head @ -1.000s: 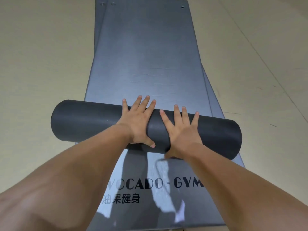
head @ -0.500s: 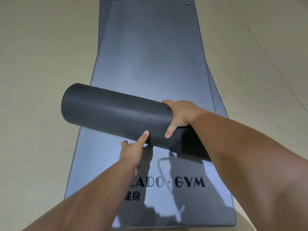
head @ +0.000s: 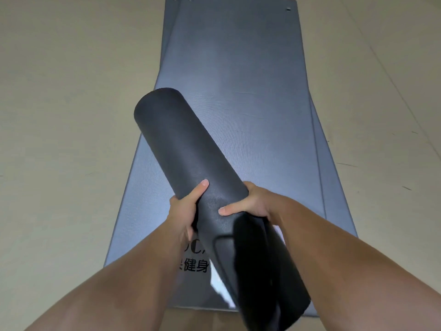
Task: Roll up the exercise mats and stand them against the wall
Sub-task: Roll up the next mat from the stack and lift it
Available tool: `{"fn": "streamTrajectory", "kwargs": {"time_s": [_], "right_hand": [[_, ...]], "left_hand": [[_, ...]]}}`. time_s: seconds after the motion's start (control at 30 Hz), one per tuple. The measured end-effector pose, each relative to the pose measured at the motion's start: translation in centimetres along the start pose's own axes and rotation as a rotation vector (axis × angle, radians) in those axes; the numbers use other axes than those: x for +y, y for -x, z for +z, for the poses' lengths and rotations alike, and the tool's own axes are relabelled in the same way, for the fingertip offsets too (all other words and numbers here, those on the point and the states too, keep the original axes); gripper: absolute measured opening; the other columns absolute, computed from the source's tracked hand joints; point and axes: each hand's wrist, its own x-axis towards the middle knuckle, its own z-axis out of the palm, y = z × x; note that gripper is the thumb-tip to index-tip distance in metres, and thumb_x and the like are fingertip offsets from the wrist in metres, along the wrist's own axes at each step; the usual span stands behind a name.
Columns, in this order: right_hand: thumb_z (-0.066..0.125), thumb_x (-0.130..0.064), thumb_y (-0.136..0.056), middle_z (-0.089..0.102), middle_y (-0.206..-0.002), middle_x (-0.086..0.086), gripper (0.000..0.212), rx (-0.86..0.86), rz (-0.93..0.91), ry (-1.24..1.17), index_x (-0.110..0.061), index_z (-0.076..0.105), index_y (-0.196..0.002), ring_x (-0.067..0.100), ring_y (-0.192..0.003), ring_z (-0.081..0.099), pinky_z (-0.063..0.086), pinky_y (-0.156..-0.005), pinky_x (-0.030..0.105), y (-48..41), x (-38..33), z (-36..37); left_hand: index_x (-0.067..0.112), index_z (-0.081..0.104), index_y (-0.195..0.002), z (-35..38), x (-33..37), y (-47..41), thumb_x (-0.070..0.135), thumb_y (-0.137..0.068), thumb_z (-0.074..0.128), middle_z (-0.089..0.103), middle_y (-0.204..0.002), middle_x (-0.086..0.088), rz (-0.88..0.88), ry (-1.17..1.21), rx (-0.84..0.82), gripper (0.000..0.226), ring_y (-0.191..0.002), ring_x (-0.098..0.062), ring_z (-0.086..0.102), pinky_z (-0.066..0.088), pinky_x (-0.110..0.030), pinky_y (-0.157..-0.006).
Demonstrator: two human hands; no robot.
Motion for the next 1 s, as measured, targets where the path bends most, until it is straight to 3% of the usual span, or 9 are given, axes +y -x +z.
{"fn": "streamTrajectory", "kwargs": {"time_s": [0.13,0.3,0.5,0.73,0.8,0.9,1.0], "right_hand": [[0.103,-0.023,-0.055,0.072,-0.121,-0.008,0.101,0.034,-0.083,-0.224,-0.034,0.048,-0.139,0.014,-0.108,0.072,0.058,-0.097,0.039,0.2,1.7,1.0],[0.100,-0.014,-0.058,0.074,-0.117,-0.015,0.093,0.070,-0.232,-0.261,-0.041,0.052,-0.133,0.009,-0.106,0.073,0.057,-0.101,0.041,2.1,-0.7,-1.5],[0.098,-0.015,-0.061,0.065,-0.121,-0.025,0.105,0.135,-0.315,-0.302,-0.057,0.039,-0.137,0.007,-0.108,0.070,0.062,-0.089,0.033,12.3,-8.4,-7.2],[0.097,-0.009,-0.063,0.062,-0.112,-0.039,0.111,0.208,-0.375,-0.354,-0.060,0.034,-0.138,0.001,-0.105,0.069,0.062,-0.088,0.034,29.2,-17.3,-15.7],[0.100,-0.011,-0.060,0.061,-0.116,-0.037,0.113,0.212,-0.388,-0.373,-0.059,0.034,-0.138,0.003,-0.108,0.069,0.062,-0.090,0.034,34.6,-19.9,-17.9],[0.100,-0.003,-0.059,0.063,-0.128,-0.021,0.112,0.227,-0.428,-0.378,-0.052,0.039,-0.139,0.011,-0.113,0.069,0.063,-0.089,0.037,42.5,-23.8,-21.3],[0.098,0.001,-0.061,0.067,-0.124,-0.021,0.110,0.204,-0.460,-0.396,-0.056,0.041,-0.137,0.008,-0.108,0.071,0.063,-0.085,0.034,50.7,-28.2,-24.4]], "left_hand": [[0.015,0.064,-0.133,-0.4,0.5,-0.4,0.041,-0.064,0.093,0.075,-0.119,-0.012,-0.042,-0.021,-0.149,0.079,-0.106,-0.035,0.073,0.058,-0.052,-0.091],[0.014,0.068,-0.125,1.8,4.5,1.7,0.027,-0.083,0.082,0.077,-0.113,-0.009,0.069,-0.069,-0.196,0.046,-0.102,-0.031,0.075,0.058,-0.047,-0.090],[0.023,0.057,-0.132,7.1,14.0,10.7,0.026,-0.065,0.088,0.076,-0.118,0.000,0.191,-0.149,-0.227,0.074,-0.103,-0.025,0.075,0.059,-0.048,-0.089],[0.027,0.057,-0.131,16.3,24.1,27.0,0.021,-0.061,0.088,0.075,-0.118,0.004,0.292,-0.191,-0.309,0.077,-0.103,-0.023,0.075,0.059,-0.039,-0.081],[0.027,0.056,-0.132,18.5,26.7,32.1,0.022,-0.062,0.088,0.074,-0.122,0.002,0.304,-0.205,-0.320,0.078,-0.106,-0.024,0.074,0.059,-0.042,-0.086],[0.028,0.054,-0.136,21.8,30.7,39.9,0.025,-0.064,0.088,0.071,-0.128,-0.001,0.315,-0.236,-0.350,0.079,-0.112,-0.028,0.071,0.056,-0.052,-0.097],[0.023,0.055,-0.134,24.5,35.0,48.2,0.021,-0.066,0.087,0.072,-0.126,-0.003,0.341,-0.226,-0.323,0.076,-0.109,-0.027,0.072,0.057,-0.048,-0.093]]}}
